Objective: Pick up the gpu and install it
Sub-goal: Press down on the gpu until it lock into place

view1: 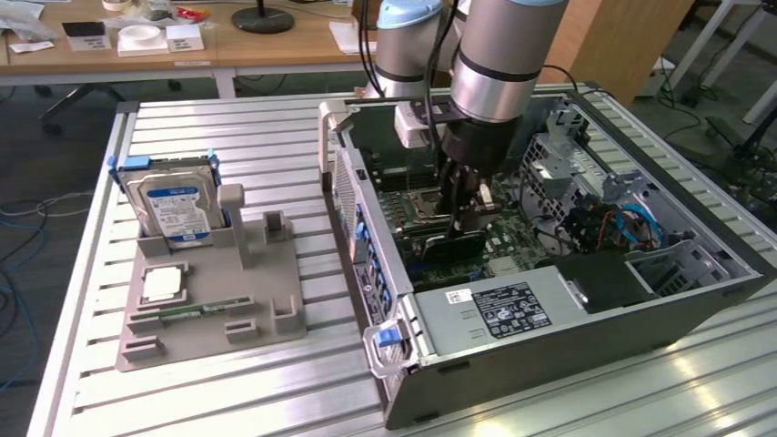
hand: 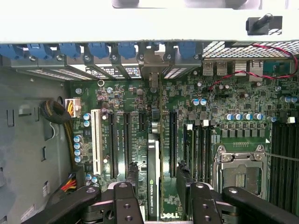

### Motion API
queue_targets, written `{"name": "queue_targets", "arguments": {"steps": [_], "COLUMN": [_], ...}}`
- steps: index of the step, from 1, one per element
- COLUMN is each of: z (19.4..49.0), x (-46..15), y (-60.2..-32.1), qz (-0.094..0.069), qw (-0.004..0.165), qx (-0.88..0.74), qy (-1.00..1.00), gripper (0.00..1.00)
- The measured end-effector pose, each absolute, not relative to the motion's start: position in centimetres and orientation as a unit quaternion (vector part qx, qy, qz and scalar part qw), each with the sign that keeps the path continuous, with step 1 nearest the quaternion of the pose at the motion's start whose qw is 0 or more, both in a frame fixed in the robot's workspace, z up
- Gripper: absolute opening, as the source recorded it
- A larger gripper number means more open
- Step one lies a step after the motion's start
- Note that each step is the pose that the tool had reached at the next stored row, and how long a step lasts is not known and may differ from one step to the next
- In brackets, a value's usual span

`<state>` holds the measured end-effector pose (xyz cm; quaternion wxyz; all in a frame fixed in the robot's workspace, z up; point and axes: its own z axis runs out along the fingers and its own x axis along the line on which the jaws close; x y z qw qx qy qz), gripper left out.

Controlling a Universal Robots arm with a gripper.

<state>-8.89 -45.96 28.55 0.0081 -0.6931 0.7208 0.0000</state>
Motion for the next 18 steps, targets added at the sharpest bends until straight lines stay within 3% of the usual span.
{"name": "queue_targets", "arguments": {"steps": [4,8,11,13,18], "z": [28.55,28.55,28.55,28.55,28.56], "x": [-8.89,-8.89,-8.89,-8.89,-8.89], "y": [-45.96,-45.96,-45.96,-45.96,-45.96], "qz": [0.0,0.0,0.0,0.0,0.0], "qw": [0.008,0.008,0.008,0.008,0.008], "qx": [-0.693,-0.693,-0.693,-0.693,-0.693], "qy": [0.721,0.721,0.721,0.721,0.721], "gripper": [0.45,0.26,0.2,0.11,0.11]}}
